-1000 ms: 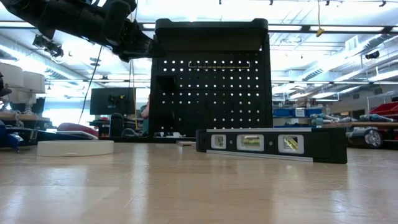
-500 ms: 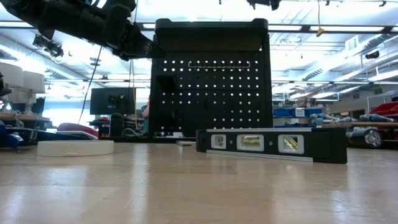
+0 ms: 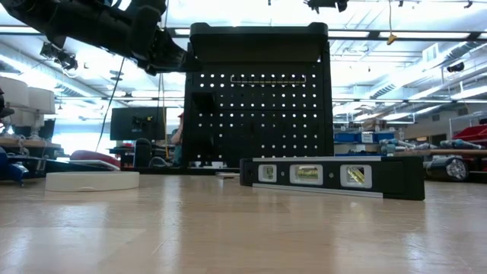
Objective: Hang tools onto peg board
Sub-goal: Put the black safety glasses on the top of the black pegboard, then hang the bottom wrench onto the black pegboard
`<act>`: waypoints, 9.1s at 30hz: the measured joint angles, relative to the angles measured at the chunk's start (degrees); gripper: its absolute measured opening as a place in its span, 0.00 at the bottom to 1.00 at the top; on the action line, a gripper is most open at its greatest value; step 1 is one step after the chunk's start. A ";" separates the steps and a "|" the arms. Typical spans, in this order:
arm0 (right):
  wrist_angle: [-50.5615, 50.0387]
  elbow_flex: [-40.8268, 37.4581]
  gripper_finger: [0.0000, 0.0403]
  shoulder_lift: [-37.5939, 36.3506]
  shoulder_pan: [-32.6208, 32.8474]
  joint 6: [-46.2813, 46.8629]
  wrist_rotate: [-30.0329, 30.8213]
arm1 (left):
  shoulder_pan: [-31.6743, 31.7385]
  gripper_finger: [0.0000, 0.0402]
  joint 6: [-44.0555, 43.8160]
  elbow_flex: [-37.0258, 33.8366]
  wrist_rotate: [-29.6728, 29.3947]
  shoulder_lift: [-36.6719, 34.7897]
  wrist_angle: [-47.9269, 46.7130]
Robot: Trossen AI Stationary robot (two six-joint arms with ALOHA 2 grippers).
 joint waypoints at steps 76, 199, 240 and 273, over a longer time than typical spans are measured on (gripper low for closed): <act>-26.26 19.33 0.21 10.50 1.12 -10.53 9.63 | 0.04 0.23 0.61 0.00 -0.42 0.00 0.01; 18.99 -91.91 0.43 -27.51 53.26 44.11 54.33 | -1.92 0.23 -16.79 -0.02 -3.89 0.02 0.11; 36.88 -96.62 0.09 -15.10 45.30 42.19 45.94 | -1.92 0.25 -10.95 -0.02 -0.31 0.02 -0.16; 20.00 -75.02 0.19 -17.08 49.32 41.35 43.95 | -1.92 0.25 -8.41 5.87 -1.66 -3.43 -6.86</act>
